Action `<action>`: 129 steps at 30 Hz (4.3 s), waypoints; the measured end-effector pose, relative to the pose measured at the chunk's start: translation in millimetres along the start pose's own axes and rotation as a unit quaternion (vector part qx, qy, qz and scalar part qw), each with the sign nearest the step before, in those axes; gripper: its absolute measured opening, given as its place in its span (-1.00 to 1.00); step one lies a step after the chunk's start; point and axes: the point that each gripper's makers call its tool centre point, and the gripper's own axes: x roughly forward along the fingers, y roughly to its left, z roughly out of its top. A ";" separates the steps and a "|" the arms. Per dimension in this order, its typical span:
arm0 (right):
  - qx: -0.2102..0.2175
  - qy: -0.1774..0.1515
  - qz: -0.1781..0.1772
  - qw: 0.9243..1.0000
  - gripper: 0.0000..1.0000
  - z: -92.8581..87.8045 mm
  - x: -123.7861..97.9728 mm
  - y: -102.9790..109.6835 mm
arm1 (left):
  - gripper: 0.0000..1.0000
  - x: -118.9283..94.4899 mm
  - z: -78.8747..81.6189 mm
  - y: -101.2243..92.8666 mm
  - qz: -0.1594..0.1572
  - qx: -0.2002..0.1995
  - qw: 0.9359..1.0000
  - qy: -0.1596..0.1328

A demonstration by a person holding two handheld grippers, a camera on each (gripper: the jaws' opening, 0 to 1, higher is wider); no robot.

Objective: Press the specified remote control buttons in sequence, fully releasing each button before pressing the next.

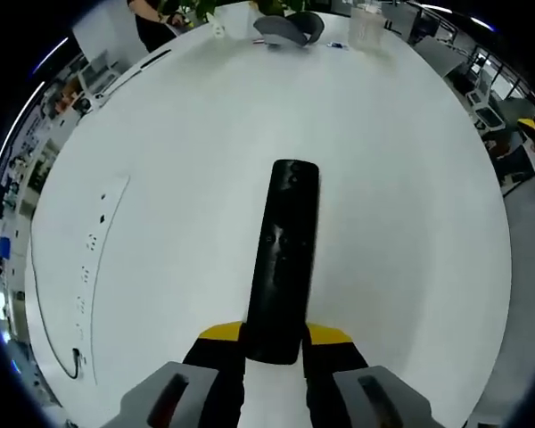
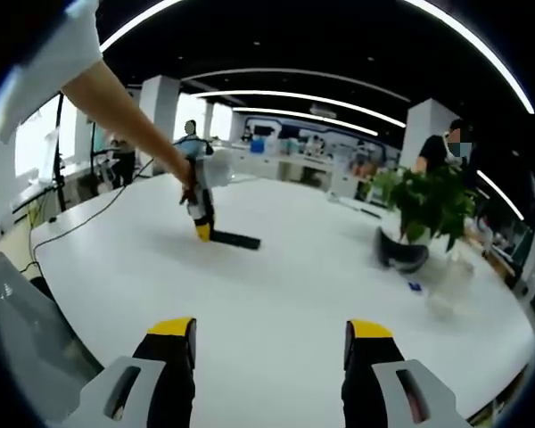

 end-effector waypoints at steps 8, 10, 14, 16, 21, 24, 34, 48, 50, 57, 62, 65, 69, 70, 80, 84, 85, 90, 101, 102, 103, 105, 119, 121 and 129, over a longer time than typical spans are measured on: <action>-0.001 -0.003 0.002 1.000 0.29 1.2 -0.8 1.1 | -0.55 0.1 -0.3 -4.9 0.004 -0.008 1.000 0.007; 0.003 -0.005 0.001 1.000 0.29 1.8 -1.3 -0.1 | -0.55 -0.6 -1.4 -10.0 0.002 -0.002 1.000 0.015; 0.008 -0.006 0.006 1.000 0.22 2.0 -2.0 1.2 | -0.55 -1.0 -5.8 -7.3 0.007 -0.010 1.000 0.011; 0.006 -0.007 0.007 1.000 0.21 2.6 -2.2 2.1 | -0.55 -1.0 -7.5 -9.4 0.008 -0.020 1.000 0.011; 0.008 -0.012 0.011 1.000 0.14 4.0 -3.3 3.3 | -0.55 -0.7 -7.7 -26.4 0.009 -0.013 1.000 0.019; 0.013 -0.011 0.014 1.000 -0.06 3.8 -4.4 3.2 | -0.55 -1.3 -9.1 -33.4 0.008 -0.012 1.000 0.017; 0.021 -0.012 0.014 1.000 -0.38 4.0 -6.2 2.1 | -0.55 -1.0 -12.2 -65.6 0.001 0.014 0.999 0.041; 0.026 0.004 0.017 1.000 -0.91 -1.7 -6.5 0.7 | -0.55 -3.7 -18.0 -107.7 -0.002 0.028 0.998 0.053; 0.023 0.007 0.019 1.000 -0.95 -2.4 -6.6 1.5 | -0.55 -4.0 -18.7 -112.6 -0.002 0.028 0.998 0.052; 0.021 0.004 0.023 1.000 -0.96 -1.2 -7.6 2.5 | -0.55 -5.6 -23.2 -136.2 -0.004 0.037 0.998 0.054; 0.017 0.009 0.025 1.000 -1.00 -3.0 -7.6 3.9 | -0.55 -7.4 -25.6 -147.8 -0.004 0.039 0.998 0.058; 0.012 0.005 0.022 1.000 -1.00 -2.1 -7.9 3.2 | -0.55 -8.6 -27.5 -157.0 -0.006 0.044 0.998 0.054; 0.014 0.006 0.024 1.000 -1.00 -2.0 -8.4 3.6 | -0.55 -9.5 -29.0 -168.3 -0.006 0.047 0.997 0.056; 0.014 0.005 0.024 1.000 -1.00 -1.7 -8.4 3.7 | -0.55 -9.8 -29.7 -171.7 -0.005 0.048 0.997 0.056; 0.005 0.003 0.021 1.000 -1.00 0.0 -9.4 4.0 | -0.55 -12.5 -35.8 -206.8 -0.011 0.078 0.996 0.052; 0.007 0.003 0.021 1.000 -1.00 -0.3 -9.4 3.9 | -0.54 -13.1 -37.8 -220.8 -0.011 0.080 0.995 0.061; 0.007 0.003 0.022 1.000 -1.00 -0.2 -9.4 4.3 | -0.54 -13.3 -38.6 -224.0 -0.011 0.083 0.994 0.064; -0.001 0.008 0.024 1.000 -1.00 -1.3 -8.8 6.3 | -0.54 -15.5 -42.3 -239.0 -0.011 0.104 0.993 0.061; 0.002 0.006 0.020 1.000 -1.00 -0.5 -9.4 4.0 | -0.54 -18.8 -48.6 -265.7 -0.018 0.093 0.995 0.038; 0.004 0.006 0.020 1.000 -1.00 -0.5 -9.5 3.7 | -0.54 -19.3 -49.4 -269.5 -0.019 0.093 0.995 0.035; 0.005 0.005 0.019 1.000 -1.00 -0.1 -9.8 3.3 | -0.54 -19.5 -49.7 -272.2 -0.020 0.093 0.995 0.034; 0.005 0.004 0.019 1.000 -1.00 0.0 -9.9 3.2 | -0.54 -19.2 -50.9 -277.5 -0.019 0.090 0.995 0.030; 0.001 0.009 0.032 0.999 -1.00 -0.9 -9.4 9.2 | -0.54 -21.6 -55.6 -306.4 -0.012 0.051 0.999 0.009; 0.002 0.008 0.033 0.999 -1.00 -0.8 -9.3 9.2 | -0.54 -21.8 -55.8 -314.3 -0.011 0.051 0.999 0.009; -0.001 0.016 0.041 0.999 -1.00 -3.0 -8.8 13.5 | -0.54 -23.8 -56.1 -323.7 0.019 0.083 0.996 0.004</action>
